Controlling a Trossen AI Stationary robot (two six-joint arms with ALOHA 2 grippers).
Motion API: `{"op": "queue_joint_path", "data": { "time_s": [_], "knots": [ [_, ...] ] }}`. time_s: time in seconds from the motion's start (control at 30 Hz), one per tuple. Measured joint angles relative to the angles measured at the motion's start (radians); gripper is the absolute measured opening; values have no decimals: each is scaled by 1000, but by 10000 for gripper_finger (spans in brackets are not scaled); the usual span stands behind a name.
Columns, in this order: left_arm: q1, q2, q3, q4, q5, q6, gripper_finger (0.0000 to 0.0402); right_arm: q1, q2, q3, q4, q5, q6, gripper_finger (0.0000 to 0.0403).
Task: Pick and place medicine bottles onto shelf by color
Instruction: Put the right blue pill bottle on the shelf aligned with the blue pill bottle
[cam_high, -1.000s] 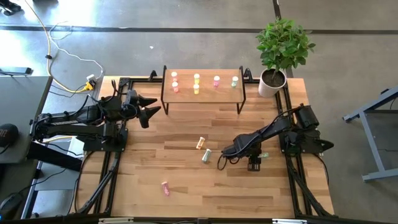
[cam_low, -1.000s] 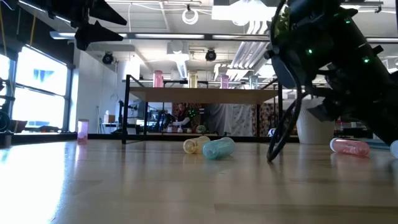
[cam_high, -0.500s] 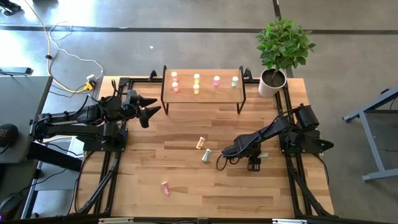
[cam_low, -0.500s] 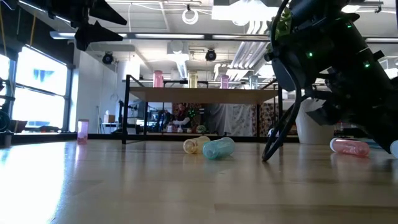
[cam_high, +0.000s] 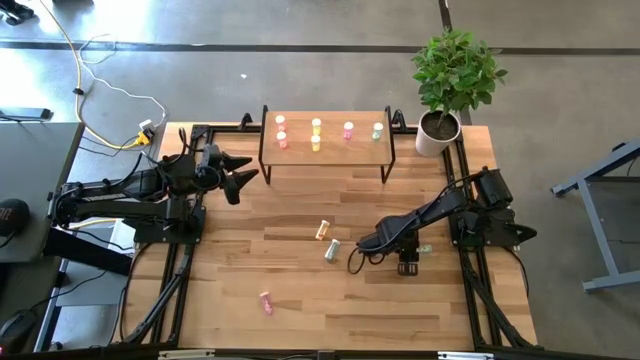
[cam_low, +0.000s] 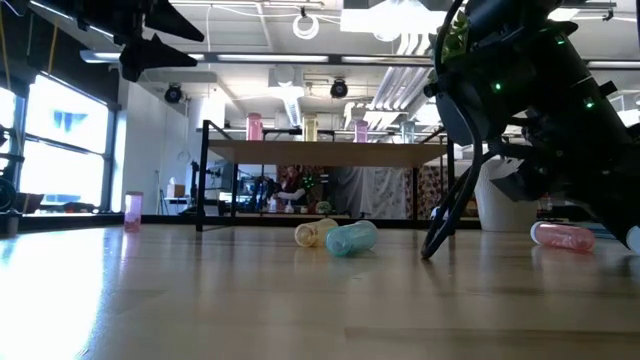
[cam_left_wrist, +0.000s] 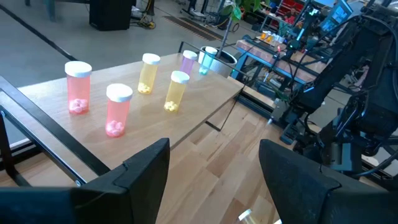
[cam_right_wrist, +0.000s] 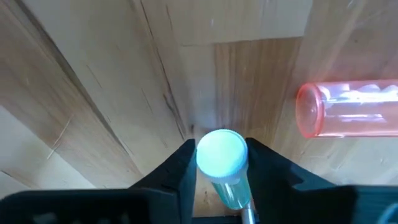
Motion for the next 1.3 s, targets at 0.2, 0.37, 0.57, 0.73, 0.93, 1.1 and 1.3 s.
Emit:
{"op": "queue_joint_path", "data": {
  "time_s": [0.2, 0.37, 0.57, 0.73, 0.93, 1.1, 1.3],
  "knots": [
    [0, 0, 0, 0, 0, 0, 239, 0, 0, 0, -1, 0, 0, 107],
    [0, 0, 0, 0, 0, 0, 239, 0, -2, 0, -24, 1, -15, 107],
    [0, 0, 0, 0, 0, 0, 239, 0, -68, 0, -29, -3, 15, 107],
    [0, 0, 0, 0, 0, 0, 239, -2, -169, 0, -23, -4, 68, 107],
    [0, 0, 0, 0, 0, 0, 239, -2, -319, 0, 65, -4, 155, 107],
    [0, 0, 0, 0, 0, 23, 239, -2, -446, 0, 236, 45, 249, 107],
    [0, 0, 0, 4, -6, 53, 239, -11, -557, 0, 430, 259, 366, 107]
  ]
}}
